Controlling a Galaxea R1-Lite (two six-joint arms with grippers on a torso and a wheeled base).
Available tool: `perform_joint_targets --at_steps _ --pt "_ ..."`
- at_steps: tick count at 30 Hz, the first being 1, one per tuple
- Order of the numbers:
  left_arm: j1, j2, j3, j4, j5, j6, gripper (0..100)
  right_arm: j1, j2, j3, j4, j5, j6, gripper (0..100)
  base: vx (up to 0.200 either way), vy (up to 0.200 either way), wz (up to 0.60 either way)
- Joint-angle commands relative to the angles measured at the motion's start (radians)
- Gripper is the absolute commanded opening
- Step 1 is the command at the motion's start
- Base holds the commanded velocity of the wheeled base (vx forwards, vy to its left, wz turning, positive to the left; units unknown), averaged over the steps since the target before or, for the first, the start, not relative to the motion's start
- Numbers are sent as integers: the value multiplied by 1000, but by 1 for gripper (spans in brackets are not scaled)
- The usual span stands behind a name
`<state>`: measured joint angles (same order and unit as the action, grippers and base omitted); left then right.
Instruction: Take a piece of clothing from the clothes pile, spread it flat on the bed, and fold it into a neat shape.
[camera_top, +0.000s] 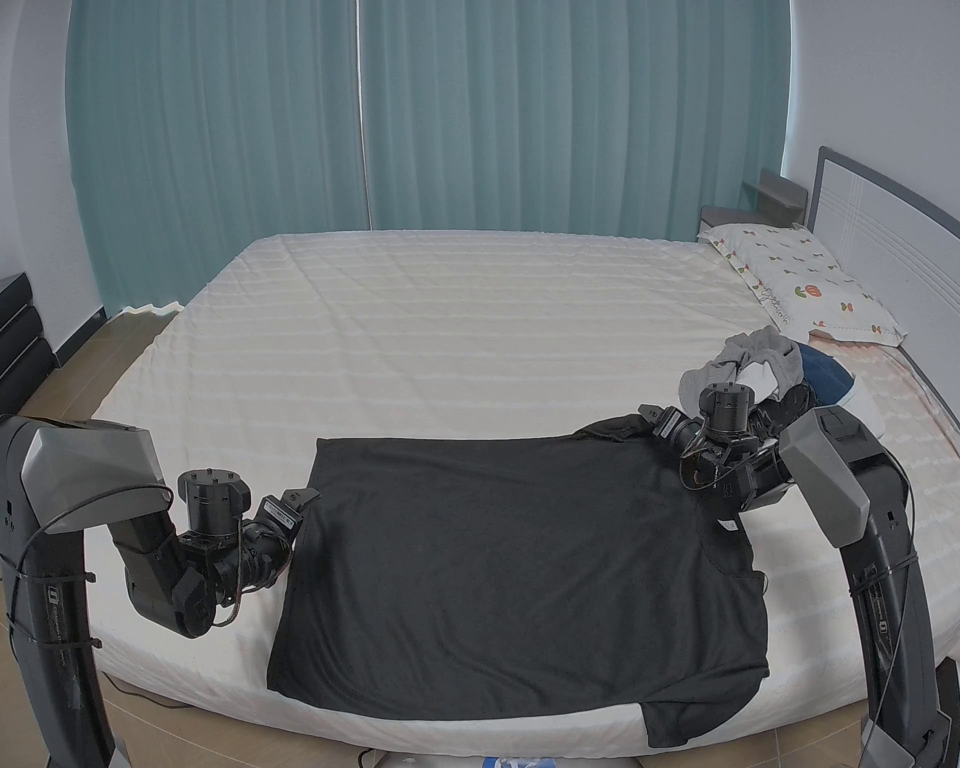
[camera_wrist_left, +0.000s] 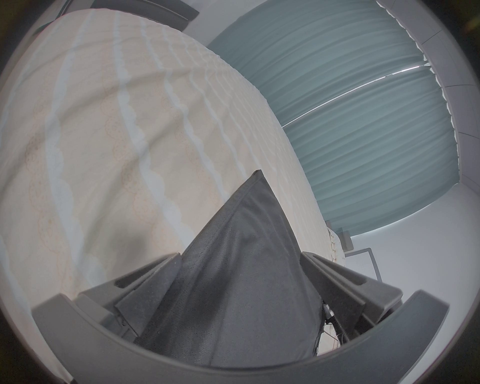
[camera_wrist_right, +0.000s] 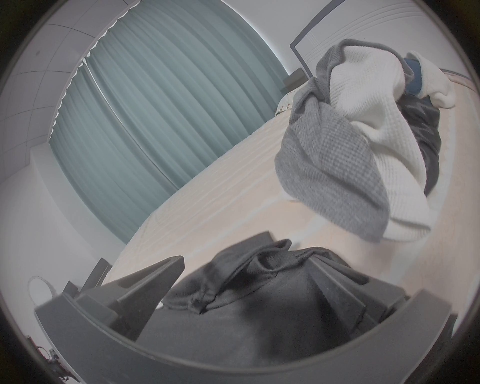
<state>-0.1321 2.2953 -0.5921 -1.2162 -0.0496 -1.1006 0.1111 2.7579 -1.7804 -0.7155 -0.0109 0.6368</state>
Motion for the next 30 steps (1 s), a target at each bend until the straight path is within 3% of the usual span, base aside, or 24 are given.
perform_joint_targets --at_steps 1,12,19,30 --pt "-14 16 -5 0 28 13 100 -24 60 -88 11 -38 0 100 0 0 0" --pt "-14 16 -5 0 28 16 100 -53 -47 -19 11 -24 1 100 0 0 0" --pt "-14 16 -6 0 28 16 100 -74 -129 147 16 106 -11 100 0 0 0" --pt "-14 16 -5 0 28 16 100 -79 -92 130 64 106 -60 100 0 0 0"
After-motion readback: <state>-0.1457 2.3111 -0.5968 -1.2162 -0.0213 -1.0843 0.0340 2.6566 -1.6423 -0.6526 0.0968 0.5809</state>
